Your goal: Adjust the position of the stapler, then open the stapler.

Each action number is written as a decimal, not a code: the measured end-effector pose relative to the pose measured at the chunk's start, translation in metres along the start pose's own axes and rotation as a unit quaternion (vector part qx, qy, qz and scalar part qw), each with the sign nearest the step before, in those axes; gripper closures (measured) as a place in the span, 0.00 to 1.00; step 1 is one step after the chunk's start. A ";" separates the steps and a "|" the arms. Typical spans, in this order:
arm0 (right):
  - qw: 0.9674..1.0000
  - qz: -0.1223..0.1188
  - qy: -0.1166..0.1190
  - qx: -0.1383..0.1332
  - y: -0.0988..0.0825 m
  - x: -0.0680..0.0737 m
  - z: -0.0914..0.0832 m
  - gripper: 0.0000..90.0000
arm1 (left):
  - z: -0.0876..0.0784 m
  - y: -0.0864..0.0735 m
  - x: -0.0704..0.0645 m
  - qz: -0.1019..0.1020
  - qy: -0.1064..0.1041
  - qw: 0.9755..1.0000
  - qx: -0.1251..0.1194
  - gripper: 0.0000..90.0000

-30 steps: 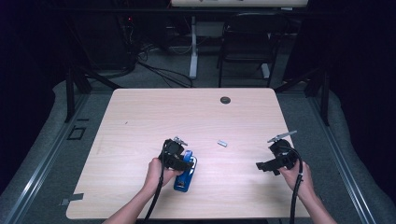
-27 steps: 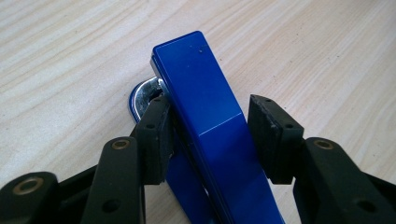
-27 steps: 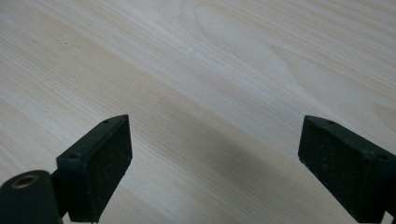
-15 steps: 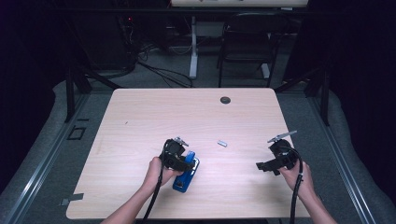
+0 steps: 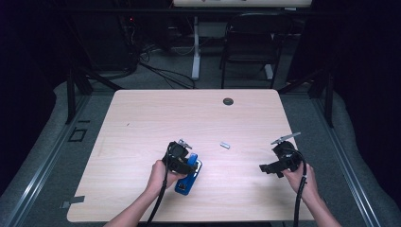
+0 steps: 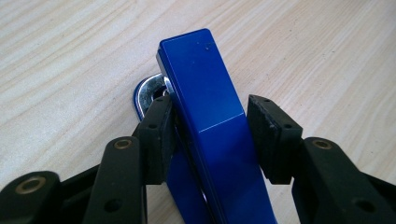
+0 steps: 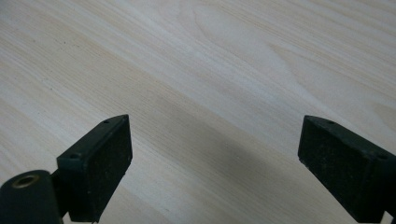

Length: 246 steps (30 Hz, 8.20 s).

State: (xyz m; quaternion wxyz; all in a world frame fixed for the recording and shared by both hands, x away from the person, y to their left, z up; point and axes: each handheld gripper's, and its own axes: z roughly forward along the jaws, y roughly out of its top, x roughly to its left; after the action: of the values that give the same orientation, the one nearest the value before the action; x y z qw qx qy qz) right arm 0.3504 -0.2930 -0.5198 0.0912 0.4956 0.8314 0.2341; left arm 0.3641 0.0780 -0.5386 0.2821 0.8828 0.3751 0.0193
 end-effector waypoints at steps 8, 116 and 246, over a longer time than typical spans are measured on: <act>1.000 -0.001 -0.002 0.000 0.000 0.000 0.000 0.11 | 0.002 0.000 -0.005 0.005 0.022 1.000 0.000 0.59; 1.000 -0.005 0.007 0.010 0.000 0.002 0.004 0.12 | -0.003 0.004 0.017 0.189 -0.059 0.980 0.028 0.73; 0.997 -0.044 0.057 0.012 0.026 0.046 0.019 0.14 | 0.011 0.016 -0.028 0.215 -0.067 0.974 -0.005 0.67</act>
State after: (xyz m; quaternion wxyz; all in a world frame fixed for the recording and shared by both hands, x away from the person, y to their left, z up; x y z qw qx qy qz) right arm 0.3551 -0.2371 -0.5202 0.0485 0.4458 0.8587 0.2480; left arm 0.3568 0.0449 -0.5351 0.2999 0.9408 0.1563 0.0226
